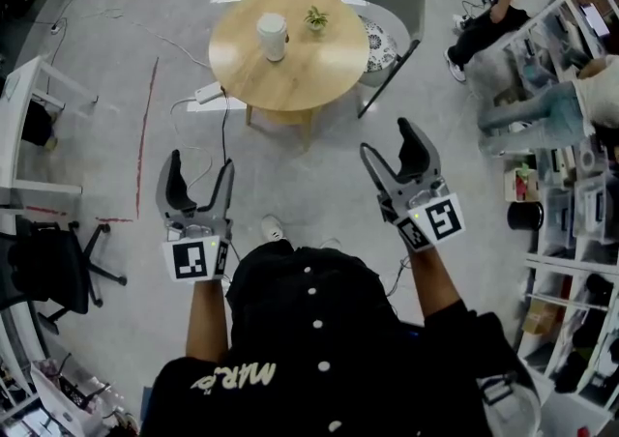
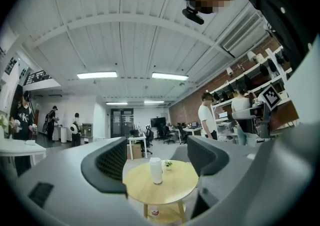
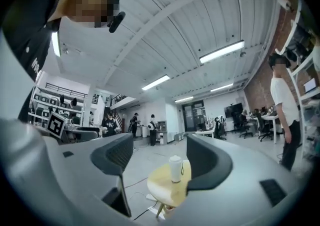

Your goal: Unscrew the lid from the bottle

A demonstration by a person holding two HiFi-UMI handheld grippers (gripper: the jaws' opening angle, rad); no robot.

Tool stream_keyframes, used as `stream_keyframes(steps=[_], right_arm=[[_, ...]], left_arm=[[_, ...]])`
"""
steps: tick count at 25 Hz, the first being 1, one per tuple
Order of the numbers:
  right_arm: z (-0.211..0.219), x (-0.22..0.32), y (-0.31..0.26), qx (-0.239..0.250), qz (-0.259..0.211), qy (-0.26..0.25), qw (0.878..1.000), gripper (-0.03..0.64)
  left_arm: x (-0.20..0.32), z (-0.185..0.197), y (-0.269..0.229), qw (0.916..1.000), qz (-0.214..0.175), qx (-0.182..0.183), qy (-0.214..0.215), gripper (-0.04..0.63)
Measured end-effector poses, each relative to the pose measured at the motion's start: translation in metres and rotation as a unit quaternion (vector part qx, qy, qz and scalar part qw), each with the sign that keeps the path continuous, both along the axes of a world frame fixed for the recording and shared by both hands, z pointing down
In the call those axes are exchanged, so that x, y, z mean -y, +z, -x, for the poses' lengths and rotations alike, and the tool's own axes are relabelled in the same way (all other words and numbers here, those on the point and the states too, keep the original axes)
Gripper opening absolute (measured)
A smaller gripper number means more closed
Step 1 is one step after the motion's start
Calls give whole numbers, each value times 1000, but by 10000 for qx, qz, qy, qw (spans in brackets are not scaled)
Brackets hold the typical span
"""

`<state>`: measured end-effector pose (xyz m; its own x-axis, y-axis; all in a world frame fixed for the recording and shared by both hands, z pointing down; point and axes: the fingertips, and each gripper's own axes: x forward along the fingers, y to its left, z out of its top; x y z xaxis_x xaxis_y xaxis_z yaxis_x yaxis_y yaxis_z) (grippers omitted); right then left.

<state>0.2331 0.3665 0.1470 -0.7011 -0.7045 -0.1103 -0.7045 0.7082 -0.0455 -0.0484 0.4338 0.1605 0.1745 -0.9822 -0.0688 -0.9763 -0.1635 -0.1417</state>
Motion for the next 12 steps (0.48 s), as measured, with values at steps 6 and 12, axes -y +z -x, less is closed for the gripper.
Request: stream_keyframes(steps=[6, 12], right_arm=[[28, 9, -2, -55, -105, 32, 9999, 333], [59, 25, 4, -191, -41, 322, 9993, 333]], left_arm=[[16, 11, 13, 9990, 298, 75, 320, 368], [34, 44, 21, 9973, 474, -1, 560, 368]])
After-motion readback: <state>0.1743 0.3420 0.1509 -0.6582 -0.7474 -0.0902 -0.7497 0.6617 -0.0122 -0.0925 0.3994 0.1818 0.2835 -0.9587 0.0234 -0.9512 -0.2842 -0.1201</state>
